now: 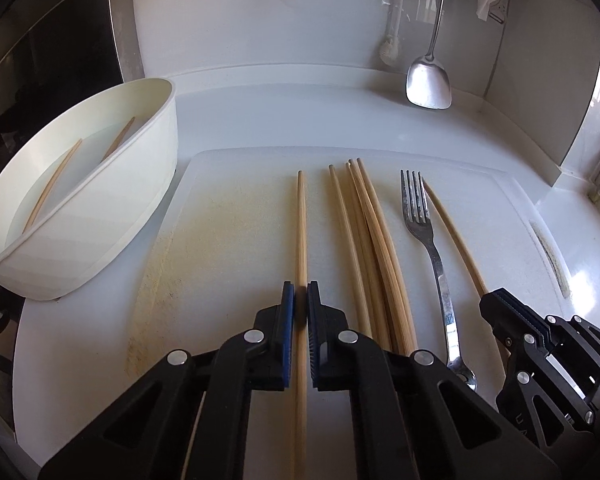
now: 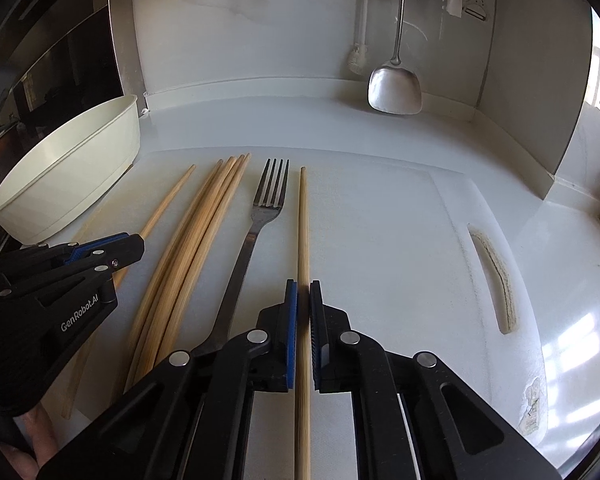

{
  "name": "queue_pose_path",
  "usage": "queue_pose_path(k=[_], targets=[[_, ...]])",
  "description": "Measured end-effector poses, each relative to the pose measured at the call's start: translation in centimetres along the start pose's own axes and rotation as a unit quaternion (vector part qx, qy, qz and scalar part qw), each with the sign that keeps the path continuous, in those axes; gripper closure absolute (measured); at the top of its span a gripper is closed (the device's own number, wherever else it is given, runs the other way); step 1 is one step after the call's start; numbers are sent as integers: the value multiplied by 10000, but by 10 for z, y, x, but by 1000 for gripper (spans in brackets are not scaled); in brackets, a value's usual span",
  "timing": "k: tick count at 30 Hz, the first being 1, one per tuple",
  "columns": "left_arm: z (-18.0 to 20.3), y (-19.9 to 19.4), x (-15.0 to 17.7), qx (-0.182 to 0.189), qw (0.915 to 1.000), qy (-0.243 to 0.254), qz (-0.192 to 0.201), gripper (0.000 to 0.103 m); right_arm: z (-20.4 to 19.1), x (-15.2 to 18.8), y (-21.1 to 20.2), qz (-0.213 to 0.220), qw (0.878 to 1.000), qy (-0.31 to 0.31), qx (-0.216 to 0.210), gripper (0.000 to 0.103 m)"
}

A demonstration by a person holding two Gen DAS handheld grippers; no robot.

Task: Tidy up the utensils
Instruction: 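Lift the chopstick with the right tool and carry it over the bowl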

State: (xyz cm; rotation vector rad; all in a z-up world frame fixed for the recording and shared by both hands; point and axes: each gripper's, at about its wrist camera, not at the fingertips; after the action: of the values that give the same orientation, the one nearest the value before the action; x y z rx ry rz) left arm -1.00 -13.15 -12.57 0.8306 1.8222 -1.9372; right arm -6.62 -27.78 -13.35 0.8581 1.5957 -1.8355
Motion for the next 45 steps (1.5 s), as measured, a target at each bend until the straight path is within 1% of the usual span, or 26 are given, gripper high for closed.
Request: queue_pose_path(k=[6, 11, 16, 20, 22, 25, 30, 36, 39, 43, 45], targets=[[-6, -4, 1, 106, 9998, -172, -90, 96, 11, -3, -10, 81, 9997, 206, -87, 97], [-7, -17, -5, 134, 9995, -237, -129, 96, 15, -9, -20, 126, 9996, 239, -106, 97], [-12, -45, -20, 63, 9996, -266, -78, 96, 20, -24, -45, 211, 9994, 198, -212, 97], [-17, -74, -31, -37, 9991, -428, -35, 96, 19, -38, -68, 268, 9992, 59, -291, 97], [-22, -88, -36, -84, 9986, -517, -10, 96, 18, -47, -78, 301, 9988, 51, -395, 97], [-37, -109, -45, -145, 9971, -744, 17, 96, 11, -62, -94, 417, 9975, -12, -564, 97], [-70, -137, -61, -445, 9941, -950, 290, 96, -16, -90, -115, 606, 9942, -291, -843, 97], [-125, -153, -73, -638, 9901, -1152, 483, 96, -76, -115, -118, 727, 9883, -595, -1198, 97], [-158, -149, -80, -649, 9897, -1174, 510, 96, -112, -125, -111, 742, 9864, -660, -1311, 97], [-201, -131, -90, -530, 9920, -1065, 426, 96, -156, -139, -89, 666, 9877, -514, -1319, 97], [-222, -118, -96, -401, 9935, -1001, 369, 96, -177, -146, -77, 603, 9887, -421, -1306, 97]])
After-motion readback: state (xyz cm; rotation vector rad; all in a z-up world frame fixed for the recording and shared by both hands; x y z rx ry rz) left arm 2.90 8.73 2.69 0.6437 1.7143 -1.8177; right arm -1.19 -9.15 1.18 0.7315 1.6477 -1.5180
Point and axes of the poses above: each gripper's, at about its wrist camera, not at the fingertips, and y roughly the way its jaws point, z to its right, x to its underside, and after that the axes turned 3 degrees about -x, right-handed
